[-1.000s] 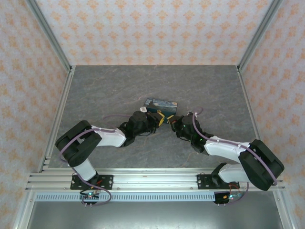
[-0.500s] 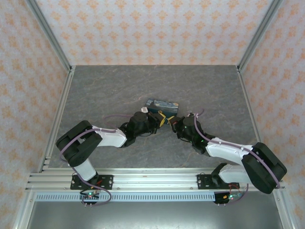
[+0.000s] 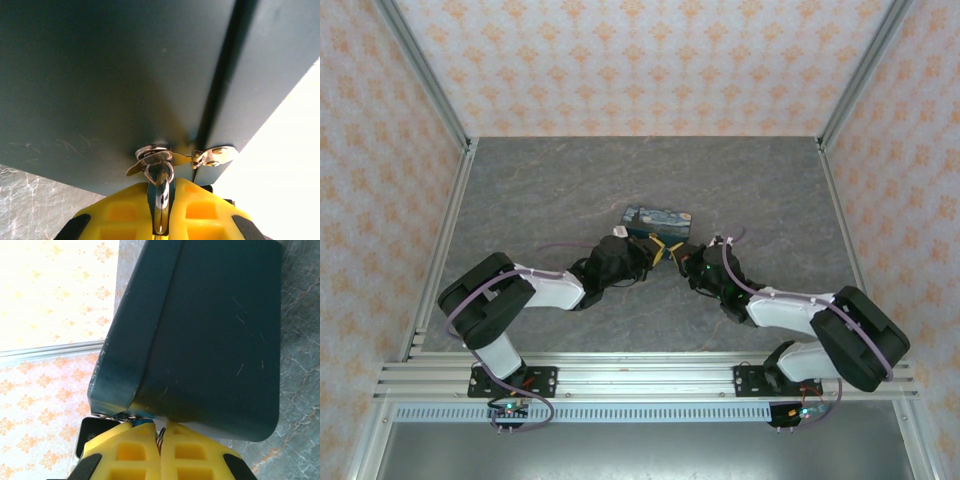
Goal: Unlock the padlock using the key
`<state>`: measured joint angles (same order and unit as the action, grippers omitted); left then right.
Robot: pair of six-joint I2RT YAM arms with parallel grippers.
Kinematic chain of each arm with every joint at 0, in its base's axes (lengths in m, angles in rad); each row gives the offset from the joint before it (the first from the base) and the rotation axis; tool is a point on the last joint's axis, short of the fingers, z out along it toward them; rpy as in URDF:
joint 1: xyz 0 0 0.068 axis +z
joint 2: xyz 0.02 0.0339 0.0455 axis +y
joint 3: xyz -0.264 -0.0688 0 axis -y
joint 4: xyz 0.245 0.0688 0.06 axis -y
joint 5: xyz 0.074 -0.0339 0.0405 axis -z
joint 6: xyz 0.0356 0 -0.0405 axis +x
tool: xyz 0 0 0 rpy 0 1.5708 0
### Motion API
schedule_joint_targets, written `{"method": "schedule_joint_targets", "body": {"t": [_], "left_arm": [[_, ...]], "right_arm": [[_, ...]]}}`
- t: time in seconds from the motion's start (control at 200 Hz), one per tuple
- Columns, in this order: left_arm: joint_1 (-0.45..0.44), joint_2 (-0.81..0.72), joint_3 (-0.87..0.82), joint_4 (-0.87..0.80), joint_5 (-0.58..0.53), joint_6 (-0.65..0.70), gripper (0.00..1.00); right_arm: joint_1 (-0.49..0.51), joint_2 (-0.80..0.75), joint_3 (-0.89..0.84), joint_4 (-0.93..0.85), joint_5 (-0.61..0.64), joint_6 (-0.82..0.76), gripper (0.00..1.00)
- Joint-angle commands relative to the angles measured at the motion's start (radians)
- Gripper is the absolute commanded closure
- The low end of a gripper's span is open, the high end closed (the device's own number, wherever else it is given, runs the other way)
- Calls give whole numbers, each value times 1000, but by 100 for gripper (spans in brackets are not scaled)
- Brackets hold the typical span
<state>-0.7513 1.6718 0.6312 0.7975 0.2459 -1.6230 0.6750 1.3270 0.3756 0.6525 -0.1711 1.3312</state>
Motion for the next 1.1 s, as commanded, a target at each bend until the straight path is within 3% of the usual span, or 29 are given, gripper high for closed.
{"method": "schedule_joint_targets", "body": {"t": [0.0, 0.225, 0.666, 1.096], "left_arm": [[-20, -17, 3, 139, 65, 13, 100], [-20, -23, -5, 166, 50, 2, 100], [-22, -20, -8, 288, 32, -53, 100], [-21, -85, -4, 205, 56, -11, 100]], "right_arm": [[-33, 28, -1, 52, -28, -30, 100], [-51, 91, 1, 99, -86, -43, 100], [-57, 170, -27, 186, -87, 14, 100], [-114, 225, 23, 191, -177, -22, 100]]}}
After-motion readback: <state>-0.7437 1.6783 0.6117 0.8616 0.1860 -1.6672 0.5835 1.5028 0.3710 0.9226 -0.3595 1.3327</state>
